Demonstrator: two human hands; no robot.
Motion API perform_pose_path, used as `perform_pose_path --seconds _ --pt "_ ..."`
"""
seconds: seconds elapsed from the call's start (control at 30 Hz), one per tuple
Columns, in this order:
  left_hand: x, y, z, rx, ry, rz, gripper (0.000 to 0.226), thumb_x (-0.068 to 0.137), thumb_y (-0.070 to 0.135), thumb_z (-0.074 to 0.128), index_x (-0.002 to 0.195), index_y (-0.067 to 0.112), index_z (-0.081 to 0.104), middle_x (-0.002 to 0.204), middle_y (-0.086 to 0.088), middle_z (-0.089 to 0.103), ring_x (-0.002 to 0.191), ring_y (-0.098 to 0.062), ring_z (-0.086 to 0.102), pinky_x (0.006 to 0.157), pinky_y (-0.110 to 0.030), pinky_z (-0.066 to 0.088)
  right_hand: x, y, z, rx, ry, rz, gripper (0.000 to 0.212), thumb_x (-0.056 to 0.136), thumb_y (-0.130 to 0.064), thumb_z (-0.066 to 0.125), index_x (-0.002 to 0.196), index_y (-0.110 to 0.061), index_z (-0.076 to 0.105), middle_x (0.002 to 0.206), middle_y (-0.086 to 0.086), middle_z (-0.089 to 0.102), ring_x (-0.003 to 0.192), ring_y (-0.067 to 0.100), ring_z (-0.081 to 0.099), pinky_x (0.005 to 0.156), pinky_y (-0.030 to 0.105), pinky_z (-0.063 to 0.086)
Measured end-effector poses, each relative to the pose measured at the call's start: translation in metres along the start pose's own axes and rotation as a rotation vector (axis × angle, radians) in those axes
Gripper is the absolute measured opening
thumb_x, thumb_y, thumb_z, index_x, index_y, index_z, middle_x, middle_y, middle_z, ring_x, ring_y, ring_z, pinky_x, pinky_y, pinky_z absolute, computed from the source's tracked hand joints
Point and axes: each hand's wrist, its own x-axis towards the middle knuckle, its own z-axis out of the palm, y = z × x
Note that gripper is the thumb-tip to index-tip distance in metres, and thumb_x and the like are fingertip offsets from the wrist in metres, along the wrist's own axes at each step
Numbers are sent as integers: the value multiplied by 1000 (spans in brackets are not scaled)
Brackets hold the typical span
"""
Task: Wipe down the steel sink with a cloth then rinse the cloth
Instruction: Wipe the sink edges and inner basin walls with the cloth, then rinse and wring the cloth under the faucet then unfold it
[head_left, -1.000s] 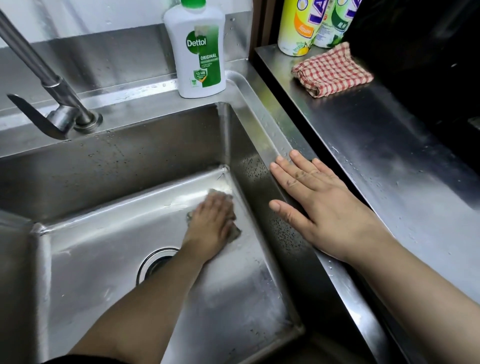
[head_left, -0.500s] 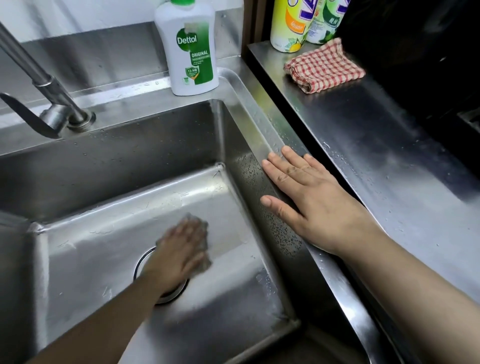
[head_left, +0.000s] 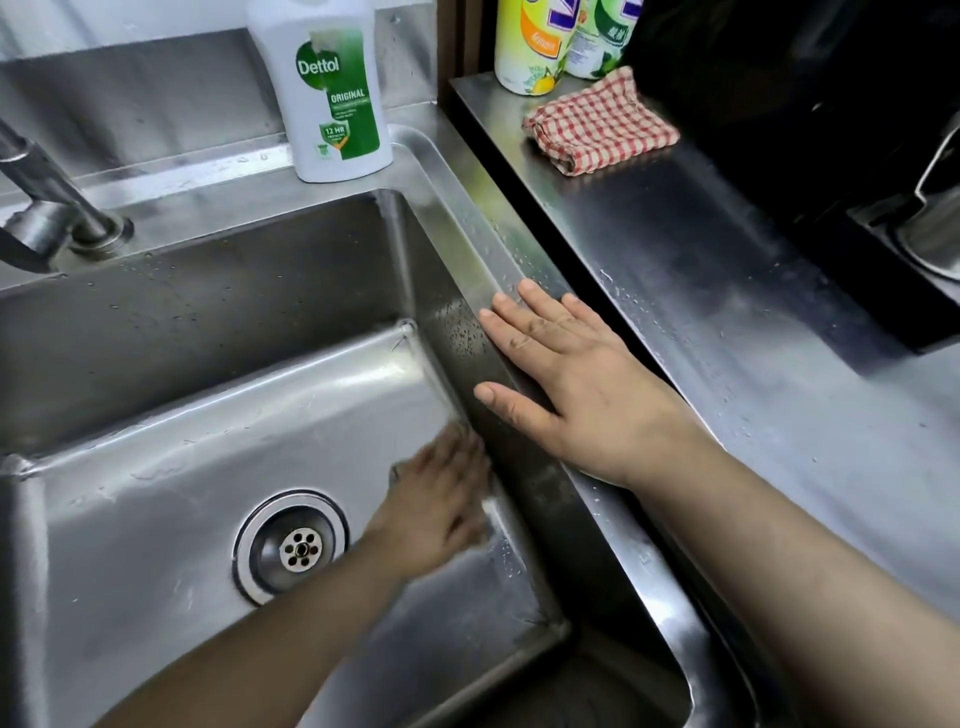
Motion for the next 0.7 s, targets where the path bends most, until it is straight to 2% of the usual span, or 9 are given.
perform_pose_path --seconds 0.07,0.13,0.2,0.27,0.33,0.43,0.57,0.63,0.7 --pt "-30 35 2 41 -77 264 61 82 57 47 130 20 51 142 -6 46 136 -30 31 92 -39 27 0 1 0 15 2 -2 82 79 -66 9 149 -24 19 157 -6 14 139 0 -8 115 25 -9" --pt "-54 55 11 25 -116 473 54 87 55 43 134 26 46 145 2 42 139 -25 25 97 -40 27 0 1 0 15 2 -9 82 79 -66 10 149 -23 21 157 -4 15 143 4 -5 116 26 -8" --pt "-67 58 17 -10 -105 507 53 94 52 35 142 27 35 151 5 34 143 -21 18 106 -42 23 0 0 1 15 8 -12 82 80 -66 11 148 -23 24 157 -2 18 145 9 -1 117 28 -6" --pt "-73 48 17 -7 -81 498 54 94 55 32 140 28 37 151 7 32 143 -18 18 109 -39 19 -1 -1 0 20 19 -11 81 80 -65 14 147 -22 27 156 -1 21 146 11 3 117 29 -5" --pt "-81 34 12 -24 -66 455 52 92 56 37 136 28 43 147 8 39 140 -17 26 106 -34 22 -1 -1 0 26 19 -13 82 79 -66 15 146 -22 29 156 0 22 146 11 4 116 27 -5" --pt "-92 5 8 -49 -31 171 54 86 48 47 135 25 43 137 7 50 127 -15 43 89 -32 35 -2 0 0 27 9 -10 83 78 -68 14 146 -23 29 156 -2 22 146 10 3 115 25 -7" --pt "-86 -37 -5 -155 11 -272 67 75 24 54 138 15 34 125 -4 53 107 -26 52 79 -40 53 -2 -1 -2 28 0 -9 85 76 -70 13 147 -24 28 156 -4 19 145 8 1 115 24 -8" --pt "-81 -50 -16 -345 122 -535 62 80 9 54 140 13 36 125 -8 55 111 -30 51 89 -41 49 -3 -2 -5 31 -12 -7 86 75 -71 13 147 -25 26 157 -5 18 145 6 -1 115 23 -8" --pt "-81 -56 -33 -692 267 -876 51 88 6 50 138 13 39 125 -8 53 113 -27 50 97 -38 43 -4 -4 -9 44 -26 7 83 77 -71 17 147 -26 27 157 -6 17 144 5 -1 114 21 -9"
